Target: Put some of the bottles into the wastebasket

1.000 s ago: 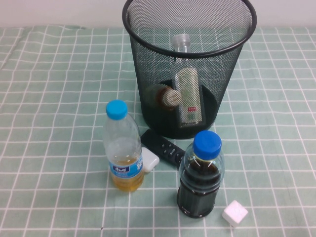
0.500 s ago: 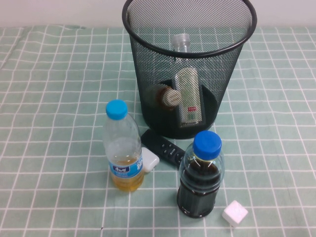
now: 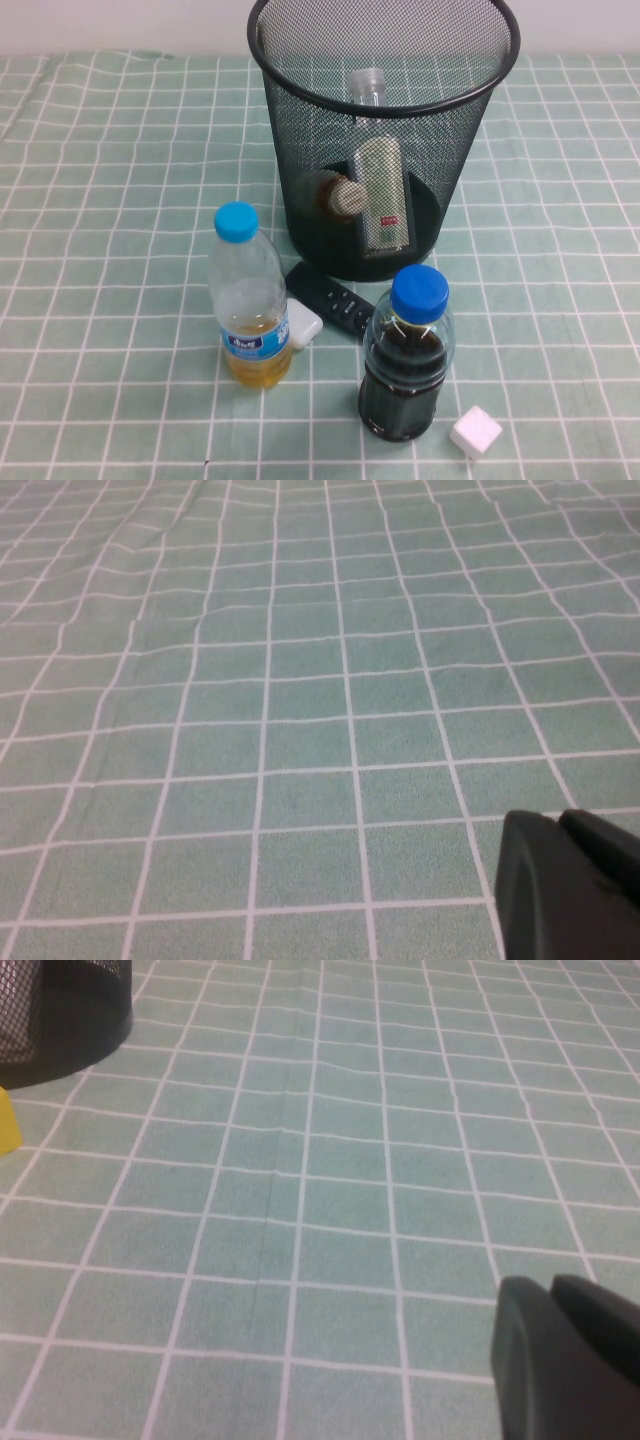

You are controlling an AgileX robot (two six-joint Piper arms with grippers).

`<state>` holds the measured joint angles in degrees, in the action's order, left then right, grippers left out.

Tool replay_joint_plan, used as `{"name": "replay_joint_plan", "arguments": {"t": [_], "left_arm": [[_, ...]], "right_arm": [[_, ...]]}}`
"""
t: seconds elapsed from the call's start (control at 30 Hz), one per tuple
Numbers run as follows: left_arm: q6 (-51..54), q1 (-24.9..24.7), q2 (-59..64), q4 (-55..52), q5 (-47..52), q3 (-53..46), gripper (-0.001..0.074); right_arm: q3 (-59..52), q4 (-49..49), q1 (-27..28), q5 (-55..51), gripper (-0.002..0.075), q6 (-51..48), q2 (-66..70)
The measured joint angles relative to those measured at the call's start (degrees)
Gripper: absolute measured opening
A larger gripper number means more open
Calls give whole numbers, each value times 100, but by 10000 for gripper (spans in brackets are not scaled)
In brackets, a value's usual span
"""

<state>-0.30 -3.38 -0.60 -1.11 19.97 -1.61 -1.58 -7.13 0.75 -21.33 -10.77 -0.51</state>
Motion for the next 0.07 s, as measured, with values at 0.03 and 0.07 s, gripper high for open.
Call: {"name": "replay_joint_plan", "arguments": {"t": [0.03,0.07], "left_arm": [[0,0,-4,0,0,0,-5],[0,0,-4,0,0,0,-5]], "right_arm": [[0,0,0,0,-8,0,0],[0,0,0,0,-8,0,0]]}}
